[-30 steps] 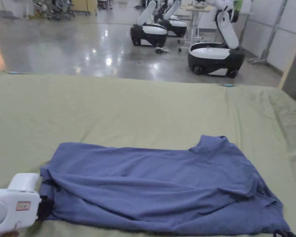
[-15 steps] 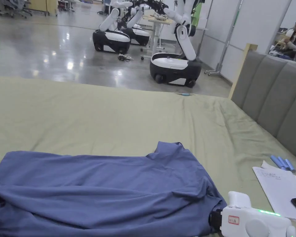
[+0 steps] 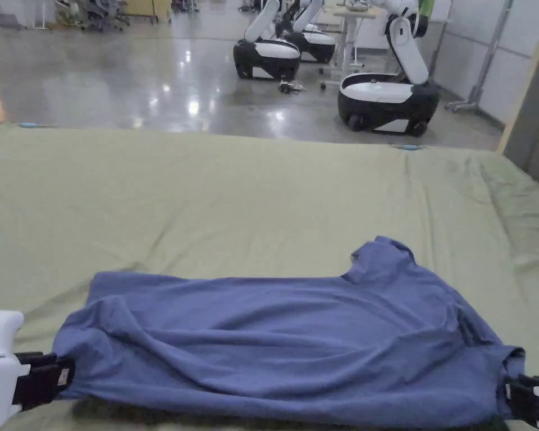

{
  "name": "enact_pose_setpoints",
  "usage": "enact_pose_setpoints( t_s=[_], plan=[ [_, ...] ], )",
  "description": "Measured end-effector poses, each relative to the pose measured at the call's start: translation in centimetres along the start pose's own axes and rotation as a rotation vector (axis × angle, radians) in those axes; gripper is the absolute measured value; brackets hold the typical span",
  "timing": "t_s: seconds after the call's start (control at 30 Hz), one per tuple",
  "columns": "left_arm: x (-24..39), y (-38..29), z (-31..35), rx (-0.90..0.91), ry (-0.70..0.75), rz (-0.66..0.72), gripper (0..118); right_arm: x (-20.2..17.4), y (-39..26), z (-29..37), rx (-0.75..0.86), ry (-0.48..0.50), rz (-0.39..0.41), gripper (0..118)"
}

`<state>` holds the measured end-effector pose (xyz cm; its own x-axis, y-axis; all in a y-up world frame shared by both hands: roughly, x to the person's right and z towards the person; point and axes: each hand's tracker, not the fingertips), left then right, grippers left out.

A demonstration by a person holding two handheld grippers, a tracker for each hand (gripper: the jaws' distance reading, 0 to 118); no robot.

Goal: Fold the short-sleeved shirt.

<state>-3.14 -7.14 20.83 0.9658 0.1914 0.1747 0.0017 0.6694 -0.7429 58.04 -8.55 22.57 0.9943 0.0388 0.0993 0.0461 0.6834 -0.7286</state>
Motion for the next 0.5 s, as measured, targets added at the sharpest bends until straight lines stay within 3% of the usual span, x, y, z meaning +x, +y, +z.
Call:
enact_pose_setpoints(
  t_s=[0.13,0.4,0.43,0.5],
  plan=[
    [-0.5,-5.5,1.8,-0.047,-0.028,0.054,7,0.6,-4.3,2.6,-0.039,0.056,-0.048,8],
    [-0.9,-7.7,3.0,0.031,-0.049,0.144,12,-0.6,-6.0,4.1,-0.014,0.023,0.049,10],
    [-0.7,-7.4,3.1,0.047,-0.052,0.141,30,-0.5,-5.8,4.0,0.008,0.021,0.044,26],
    [-0.4,-6.7,3.9,0.127,-0.025,0.094,45,-0.2,-5.4,4.1,0.037,0.014,0.029,48]
  ],
)
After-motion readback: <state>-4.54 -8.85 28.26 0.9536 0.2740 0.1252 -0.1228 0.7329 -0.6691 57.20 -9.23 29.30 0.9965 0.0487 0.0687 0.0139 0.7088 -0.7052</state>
